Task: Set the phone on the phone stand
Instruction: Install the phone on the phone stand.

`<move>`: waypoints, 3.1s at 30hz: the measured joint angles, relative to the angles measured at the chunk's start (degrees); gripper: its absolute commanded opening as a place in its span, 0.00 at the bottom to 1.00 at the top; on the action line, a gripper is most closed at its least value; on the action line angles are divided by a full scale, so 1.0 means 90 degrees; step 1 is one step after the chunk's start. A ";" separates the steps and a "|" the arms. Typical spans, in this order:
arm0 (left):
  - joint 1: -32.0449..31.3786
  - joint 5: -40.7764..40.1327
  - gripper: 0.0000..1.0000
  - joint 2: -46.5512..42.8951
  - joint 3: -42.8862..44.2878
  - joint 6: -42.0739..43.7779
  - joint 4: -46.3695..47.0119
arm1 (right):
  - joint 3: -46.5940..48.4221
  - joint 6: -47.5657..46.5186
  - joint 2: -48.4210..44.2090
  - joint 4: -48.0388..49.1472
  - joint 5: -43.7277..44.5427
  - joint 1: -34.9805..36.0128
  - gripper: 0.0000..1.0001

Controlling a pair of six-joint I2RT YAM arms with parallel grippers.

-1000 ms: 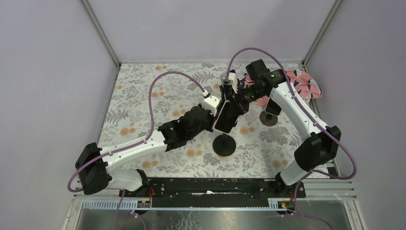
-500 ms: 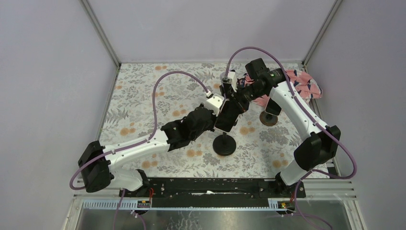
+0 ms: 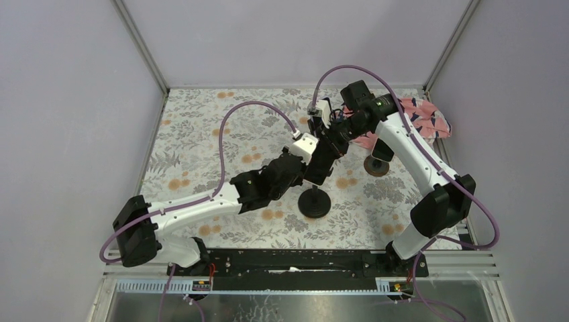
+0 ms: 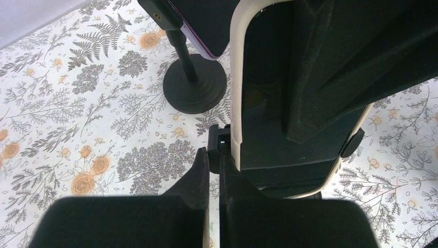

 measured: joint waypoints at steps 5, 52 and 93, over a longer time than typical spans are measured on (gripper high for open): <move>-0.0107 -0.0255 0.00 0.0070 0.0070 -0.0005 -0.0092 | 0.0056 0.0100 0.0032 -0.0049 0.0148 0.0068 0.00; -0.0304 -0.0027 0.00 -0.0228 -0.0364 -0.0022 0.0223 | -0.0469 0.0430 -0.0318 -0.0041 0.0563 0.0236 0.00; -0.0299 -0.0017 0.00 -0.0333 -0.0457 0.0092 0.0284 | -0.0663 0.0032 -0.0408 0.0204 0.0554 0.0243 0.00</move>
